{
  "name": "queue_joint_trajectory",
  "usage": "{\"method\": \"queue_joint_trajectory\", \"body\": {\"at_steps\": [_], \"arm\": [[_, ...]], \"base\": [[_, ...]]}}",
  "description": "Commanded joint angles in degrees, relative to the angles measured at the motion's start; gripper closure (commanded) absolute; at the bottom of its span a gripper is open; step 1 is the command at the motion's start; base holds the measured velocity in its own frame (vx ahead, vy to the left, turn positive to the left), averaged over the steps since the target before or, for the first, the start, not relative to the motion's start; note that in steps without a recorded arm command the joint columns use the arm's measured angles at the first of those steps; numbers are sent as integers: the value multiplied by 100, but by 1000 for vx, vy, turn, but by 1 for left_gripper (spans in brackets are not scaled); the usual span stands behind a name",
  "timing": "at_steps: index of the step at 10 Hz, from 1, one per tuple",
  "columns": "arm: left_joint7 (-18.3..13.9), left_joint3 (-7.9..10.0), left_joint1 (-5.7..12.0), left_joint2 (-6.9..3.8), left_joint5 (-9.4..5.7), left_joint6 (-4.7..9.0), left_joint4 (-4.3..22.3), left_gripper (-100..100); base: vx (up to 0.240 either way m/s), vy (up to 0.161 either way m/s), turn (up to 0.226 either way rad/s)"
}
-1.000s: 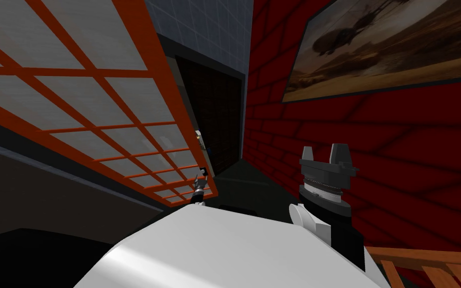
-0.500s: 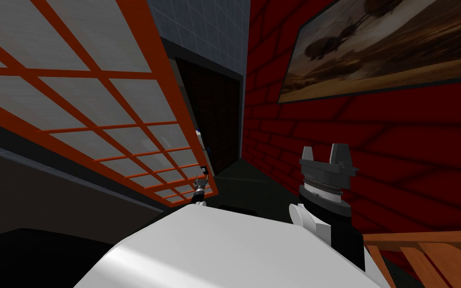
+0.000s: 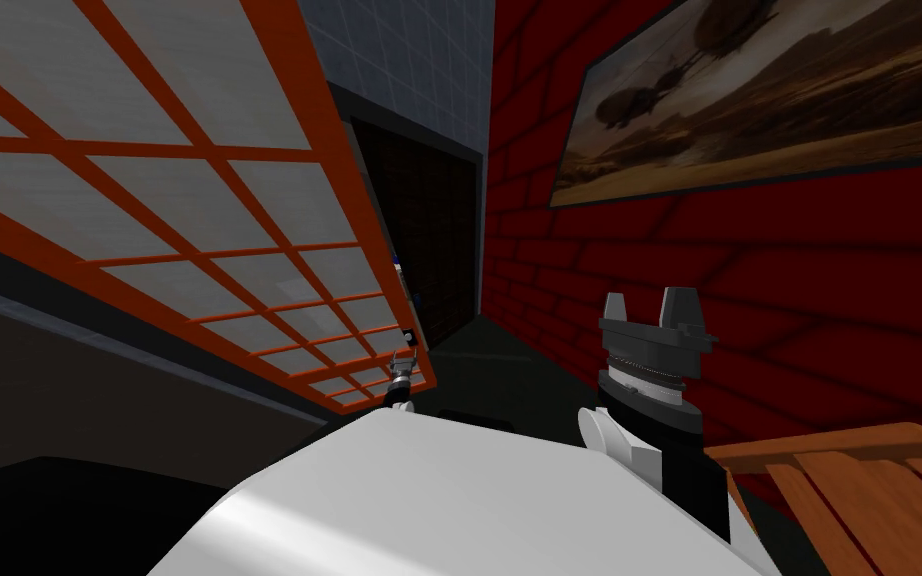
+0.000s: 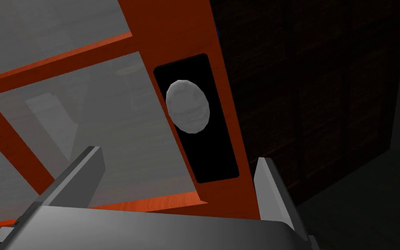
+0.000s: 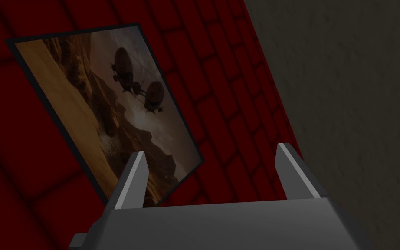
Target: Pull the door open
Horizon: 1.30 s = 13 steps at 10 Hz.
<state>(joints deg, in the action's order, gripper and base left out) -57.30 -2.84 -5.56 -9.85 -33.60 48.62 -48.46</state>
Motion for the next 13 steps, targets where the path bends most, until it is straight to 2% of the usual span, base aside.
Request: {"method": "queue_joint_trajectory", "body": {"at_steps": [1, 3, 4, 7, 10, 11, 12, 13], "arm": [[-191, -31, -6, 3, -60, -5, -28, -100], [-564, -126, -5, 5, -238, -1, -71, -100], [-621, -126, -5, 5, -238, -1, -71, -100], [-1147, -240, -3, 7, -452, 3, -121, -100], [-1463, -313, -2, 9, -588, 6, -154, -100], [-1381, -297, -9, 11, -559, 1, -158, -100], [-1602, -277, -62, -157, -595, 54, -78, -100], [-1660, -271, -78, -206, -605, 70, -53, -100]], "base": [[-60, 22, -48], [-70, 20, -65], [-55, 16, -26], [-71, 11, -56], [-76, 13, -37], [-29, 8, -8], [112, -10, -95], [230, -8, -80]]}}
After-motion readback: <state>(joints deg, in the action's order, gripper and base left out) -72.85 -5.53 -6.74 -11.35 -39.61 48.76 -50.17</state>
